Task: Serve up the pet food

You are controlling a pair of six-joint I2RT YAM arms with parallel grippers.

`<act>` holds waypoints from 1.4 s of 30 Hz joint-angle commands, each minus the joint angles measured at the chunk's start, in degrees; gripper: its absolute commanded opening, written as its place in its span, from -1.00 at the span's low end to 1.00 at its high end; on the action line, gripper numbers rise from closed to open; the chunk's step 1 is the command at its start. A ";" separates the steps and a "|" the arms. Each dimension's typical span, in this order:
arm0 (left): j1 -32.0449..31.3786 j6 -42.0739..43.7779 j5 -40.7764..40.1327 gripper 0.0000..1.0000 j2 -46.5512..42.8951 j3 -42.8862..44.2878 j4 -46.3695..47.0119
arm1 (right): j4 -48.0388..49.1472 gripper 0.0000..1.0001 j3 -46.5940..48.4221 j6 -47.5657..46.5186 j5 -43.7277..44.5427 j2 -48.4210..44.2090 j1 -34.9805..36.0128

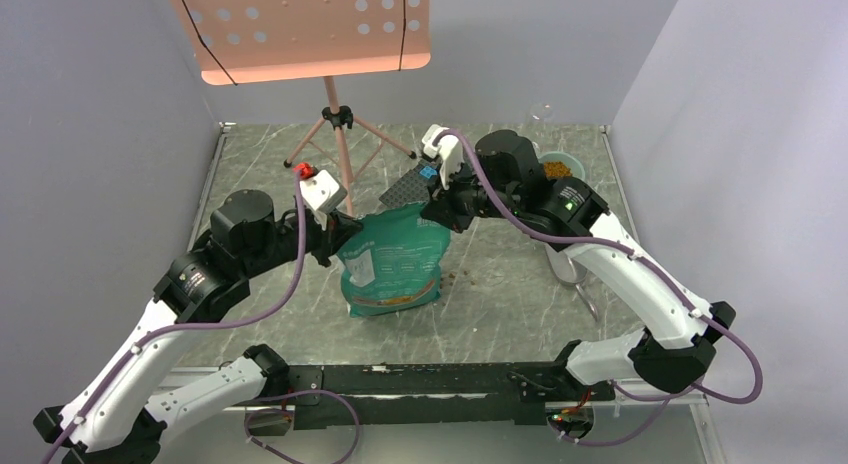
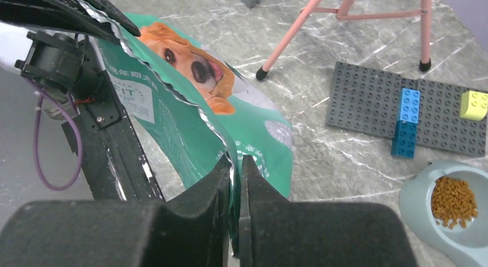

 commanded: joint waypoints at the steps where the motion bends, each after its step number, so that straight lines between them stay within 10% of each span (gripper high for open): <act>1: 1.29 0.94 -6.34 -1.00 -5.25 1.03 -5.07 | -7.53 -1.00 -0.31 -1.41 18.80 -3.33 -4.33; 18: 1.26 -2.25 -10.59 -0.87 -5.67 1.46 -9.46 | -5.54 -1.00 -1.45 -0.67 13.86 -7.07 -4.40; 21: 1.28 -2.24 -10.59 -0.68 -5.95 1.65 -9.51 | -5.99 -0.72 -1.39 -0.36 13.85 -6.63 -4.40; 24: 1.26 -2.00 -10.59 -0.66 -6.29 1.65 -9.40 | -5.89 -1.00 -1.73 -0.65 11.81 -6.74 -4.32; 28: 1.26 -2.17 -10.48 -1.00 -6.33 1.34 -8.82 | -4.67 -1.00 -2.65 -0.37 9.90 -7.61 -4.31; 42: 1.29 -3.41 -4.30 -1.00 -7.92 -1.04 -5.37 | 1.96 -1.00 -3.41 5.13 12.12 -7.03 -3.09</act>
